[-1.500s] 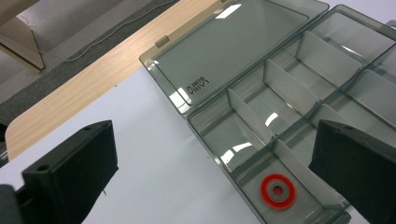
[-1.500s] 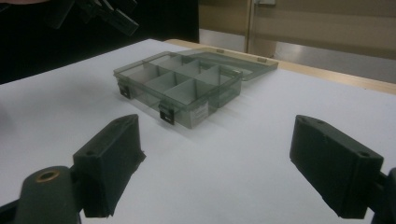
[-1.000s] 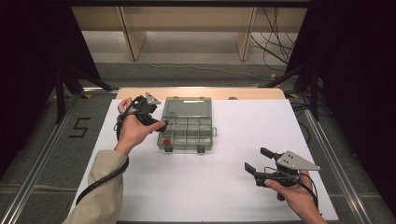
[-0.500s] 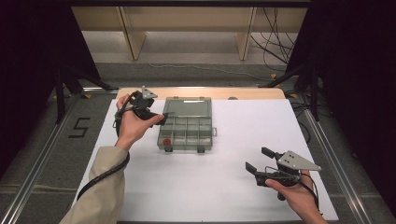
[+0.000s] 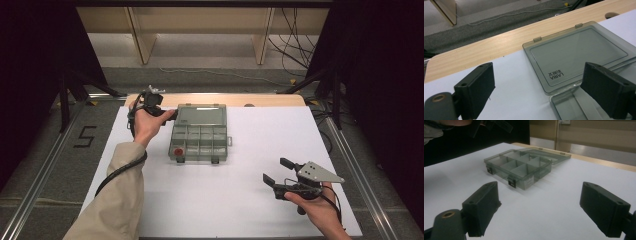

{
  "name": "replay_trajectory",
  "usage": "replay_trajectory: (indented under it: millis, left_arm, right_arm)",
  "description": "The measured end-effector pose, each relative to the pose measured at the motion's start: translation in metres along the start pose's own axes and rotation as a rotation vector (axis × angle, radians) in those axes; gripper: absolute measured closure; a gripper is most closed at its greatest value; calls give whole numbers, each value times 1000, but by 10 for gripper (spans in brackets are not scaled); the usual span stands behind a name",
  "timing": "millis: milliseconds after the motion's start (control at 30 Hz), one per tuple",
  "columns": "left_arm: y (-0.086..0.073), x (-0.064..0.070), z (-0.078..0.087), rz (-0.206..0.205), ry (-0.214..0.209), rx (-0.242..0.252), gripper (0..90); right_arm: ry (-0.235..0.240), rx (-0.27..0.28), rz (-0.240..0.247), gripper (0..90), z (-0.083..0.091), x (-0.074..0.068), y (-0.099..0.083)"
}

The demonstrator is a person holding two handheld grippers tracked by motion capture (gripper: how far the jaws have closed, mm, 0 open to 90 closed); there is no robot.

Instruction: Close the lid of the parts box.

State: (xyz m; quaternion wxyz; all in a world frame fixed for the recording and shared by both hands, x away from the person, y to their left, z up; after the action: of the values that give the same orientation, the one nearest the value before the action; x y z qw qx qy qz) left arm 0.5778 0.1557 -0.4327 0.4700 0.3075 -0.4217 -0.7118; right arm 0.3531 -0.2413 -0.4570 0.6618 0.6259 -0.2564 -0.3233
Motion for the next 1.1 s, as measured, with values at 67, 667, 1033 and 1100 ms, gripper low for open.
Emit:
replay_trajectory:
  millis: [67,667,1033,1100]
  left_arm:
    - [-2,0,-6,10,-3,-7,121]
    - [-15,-5,-61,75,28,-130,219]
    - [-18,-9,-77,103,30,-192,380]
    - [-20,-7,-79,105,31,-204,401]
  right_arm:
    - [0,-1,0,163,0,0,0]
    - [3,4,-7,164,1,-1,1]
    - [13,15,-17,164,0,-1,1]
    - [11,23,-21,165,-1,-1,1]
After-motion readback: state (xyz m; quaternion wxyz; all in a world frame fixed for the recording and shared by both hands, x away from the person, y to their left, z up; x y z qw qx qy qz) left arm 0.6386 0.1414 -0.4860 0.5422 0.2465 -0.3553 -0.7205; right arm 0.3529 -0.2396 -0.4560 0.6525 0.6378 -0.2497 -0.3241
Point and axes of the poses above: each handheld gripper's, and its own axes: z roughly backward along the jaws, y roughly out of its top, x roughly to its right, the point moved 5 cm from there along -z, roughly forward along the jaws, and after that the axes turned 13 degrees about x, right-handed, at the moved point
